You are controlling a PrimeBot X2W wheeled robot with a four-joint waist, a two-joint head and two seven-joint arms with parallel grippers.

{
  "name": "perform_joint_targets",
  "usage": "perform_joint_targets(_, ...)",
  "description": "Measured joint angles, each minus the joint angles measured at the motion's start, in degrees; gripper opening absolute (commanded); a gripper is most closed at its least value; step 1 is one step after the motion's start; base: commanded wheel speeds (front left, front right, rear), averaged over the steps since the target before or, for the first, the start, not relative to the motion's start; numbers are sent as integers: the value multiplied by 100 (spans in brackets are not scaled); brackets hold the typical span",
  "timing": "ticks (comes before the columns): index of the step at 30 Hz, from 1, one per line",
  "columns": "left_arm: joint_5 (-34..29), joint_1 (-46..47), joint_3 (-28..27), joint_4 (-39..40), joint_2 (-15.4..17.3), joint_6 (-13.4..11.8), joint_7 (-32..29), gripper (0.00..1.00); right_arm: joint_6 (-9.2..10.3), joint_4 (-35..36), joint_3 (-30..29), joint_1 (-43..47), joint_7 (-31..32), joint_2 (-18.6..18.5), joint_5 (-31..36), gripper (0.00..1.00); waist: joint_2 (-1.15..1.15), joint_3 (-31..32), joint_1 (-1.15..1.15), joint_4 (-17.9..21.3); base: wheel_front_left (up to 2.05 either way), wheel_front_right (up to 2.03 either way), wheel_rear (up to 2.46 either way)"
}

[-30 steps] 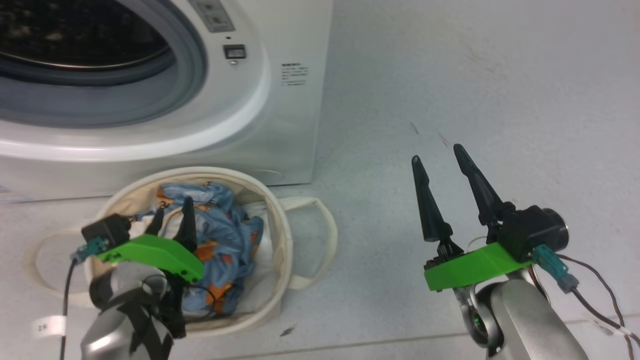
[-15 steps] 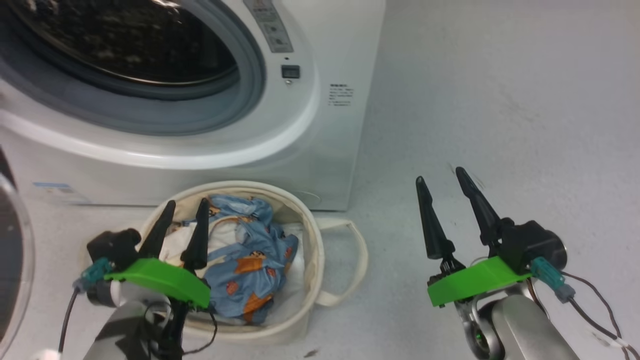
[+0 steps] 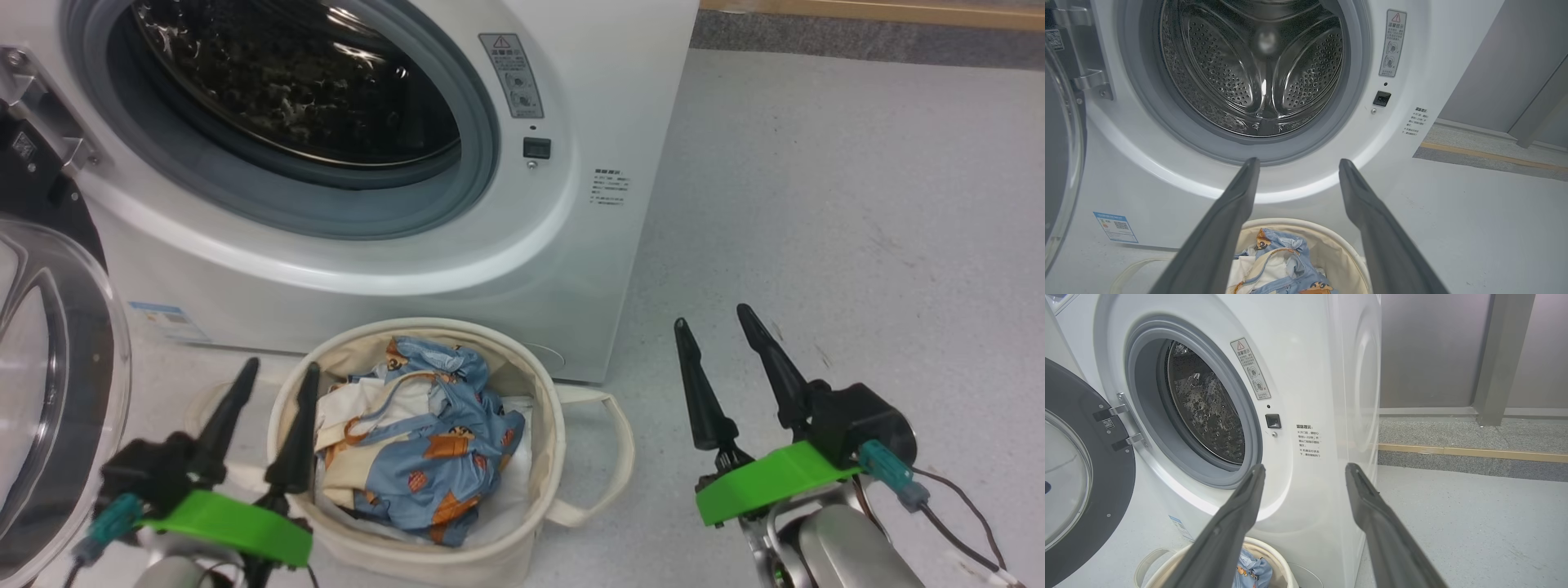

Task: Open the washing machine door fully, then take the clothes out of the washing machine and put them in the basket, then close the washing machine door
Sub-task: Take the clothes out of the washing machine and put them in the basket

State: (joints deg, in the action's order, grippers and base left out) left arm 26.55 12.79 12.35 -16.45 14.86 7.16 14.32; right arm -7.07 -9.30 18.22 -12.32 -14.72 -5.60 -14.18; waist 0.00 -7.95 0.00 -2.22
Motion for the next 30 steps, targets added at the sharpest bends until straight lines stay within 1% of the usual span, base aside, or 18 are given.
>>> perform_joint_targets(5, 11, -227, -290, 303, 70, -9, 0, 100, 0, -12, -1, 24, 0, -2, -2, 100, 0, 16, 0, -27, 0, 0, 0)
perform_joint_targets(13, 234, -464, -459, 411, -40, -15, 0, 100, 0, -11, -3, 105, 0, -3, -4, 100, 0, 14, 0, -12, 0, 0, 0)
perform_joint_targets(30, 287, -467, -503, 495, -101, -10, 0, 100, 0, -10, -8, 105, 0, -3, -4, 100, 0, 11, 0, 31, 0, 0, 0)
